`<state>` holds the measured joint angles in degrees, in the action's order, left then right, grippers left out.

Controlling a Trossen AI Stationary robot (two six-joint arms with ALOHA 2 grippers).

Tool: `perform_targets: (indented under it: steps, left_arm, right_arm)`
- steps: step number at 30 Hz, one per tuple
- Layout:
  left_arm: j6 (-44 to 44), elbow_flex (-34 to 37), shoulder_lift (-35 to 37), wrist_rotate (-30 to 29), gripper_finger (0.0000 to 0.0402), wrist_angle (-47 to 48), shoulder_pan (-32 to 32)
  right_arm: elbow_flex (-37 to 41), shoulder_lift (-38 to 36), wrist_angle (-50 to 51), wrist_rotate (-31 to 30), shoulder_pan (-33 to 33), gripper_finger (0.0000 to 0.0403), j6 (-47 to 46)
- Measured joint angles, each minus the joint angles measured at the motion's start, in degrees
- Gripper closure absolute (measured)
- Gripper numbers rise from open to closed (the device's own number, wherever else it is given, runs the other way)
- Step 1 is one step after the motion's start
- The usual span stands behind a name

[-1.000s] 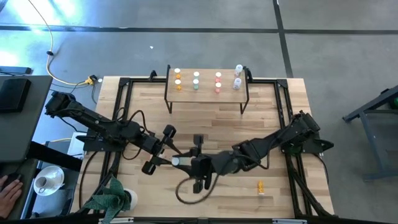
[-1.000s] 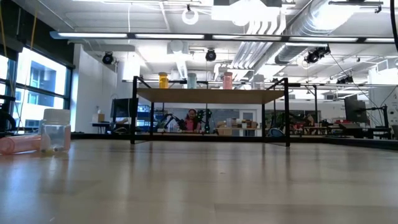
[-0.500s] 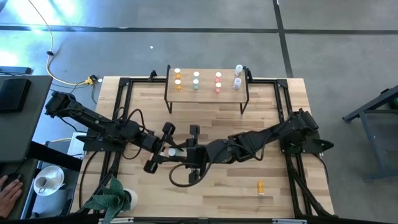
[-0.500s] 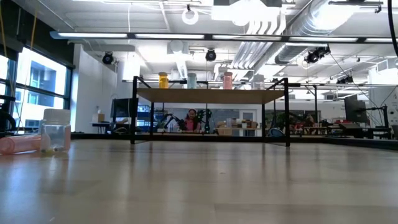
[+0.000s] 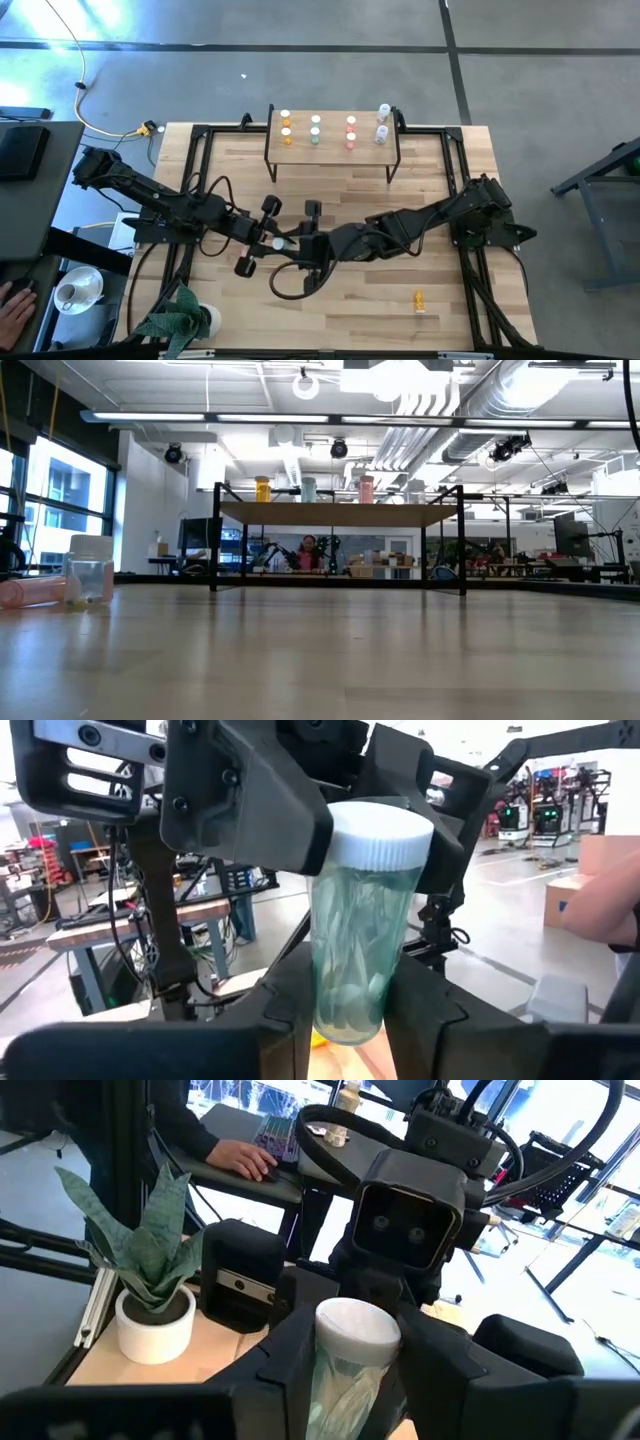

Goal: Pick and place medicine bottles onto shelf by color
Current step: Put the blue pill bottle on the shelf

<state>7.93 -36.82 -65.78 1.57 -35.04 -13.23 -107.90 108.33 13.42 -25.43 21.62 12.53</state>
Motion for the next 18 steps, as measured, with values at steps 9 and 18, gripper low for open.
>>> perform_targets:
  steps: [9,18]
  left_arm:
    - [-1.9,0.0,0.0,-5.3,0.0313,4.1,0.0]
    - [-2.5,0.0,0.0,-10.3,0.0312,10.4,-0.1]
  right_arm:
    - [0.0,-0.3,1.7,-1.9,-0.3,0.0222,1.8]
    - [0.1,-6.1,5.6,-3.1,-0.3,0.0199,0.0]
